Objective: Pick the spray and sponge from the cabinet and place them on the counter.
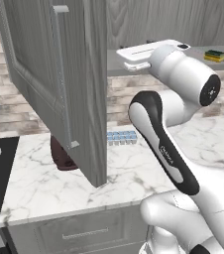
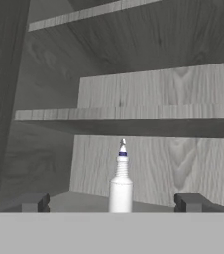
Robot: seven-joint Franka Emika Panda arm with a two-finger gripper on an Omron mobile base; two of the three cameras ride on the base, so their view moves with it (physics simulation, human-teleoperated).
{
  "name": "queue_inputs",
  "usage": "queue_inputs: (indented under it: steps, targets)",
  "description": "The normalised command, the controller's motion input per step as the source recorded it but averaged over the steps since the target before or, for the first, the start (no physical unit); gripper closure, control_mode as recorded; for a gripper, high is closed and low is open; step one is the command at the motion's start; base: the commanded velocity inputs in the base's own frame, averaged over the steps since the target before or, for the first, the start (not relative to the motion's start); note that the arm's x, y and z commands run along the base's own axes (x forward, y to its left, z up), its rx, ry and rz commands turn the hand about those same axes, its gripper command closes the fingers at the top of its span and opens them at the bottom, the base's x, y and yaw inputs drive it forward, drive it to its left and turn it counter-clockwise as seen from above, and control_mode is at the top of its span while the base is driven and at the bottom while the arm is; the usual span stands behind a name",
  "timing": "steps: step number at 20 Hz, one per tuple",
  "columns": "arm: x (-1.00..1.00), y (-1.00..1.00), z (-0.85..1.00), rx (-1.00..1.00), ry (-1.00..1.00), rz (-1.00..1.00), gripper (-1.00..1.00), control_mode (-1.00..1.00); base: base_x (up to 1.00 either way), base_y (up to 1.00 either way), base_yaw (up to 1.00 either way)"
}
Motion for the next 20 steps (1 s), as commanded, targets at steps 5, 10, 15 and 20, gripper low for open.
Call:
queue_inputs:
  steps: [5,10,15,20]
  targets:
    - [0.11,0.09,0.0,0.0,0.0,0.0,-1.0,-1.0,0.0,0.0,0.0]
    - [0.11,0.06,0.0,0.0,0.0,-0.01,-1.0,-1.0,0.0,0.0,0.0]
    - [0.15,0.03,0.0,0.0,-0.01,-0.01,-1.0,-1.0,0.0,0.0,0.0]
    - [0.15,0.03,0.0,0.0,-0.03,-0.01,-1.0,-1.0,0.0,0.0,0.0]
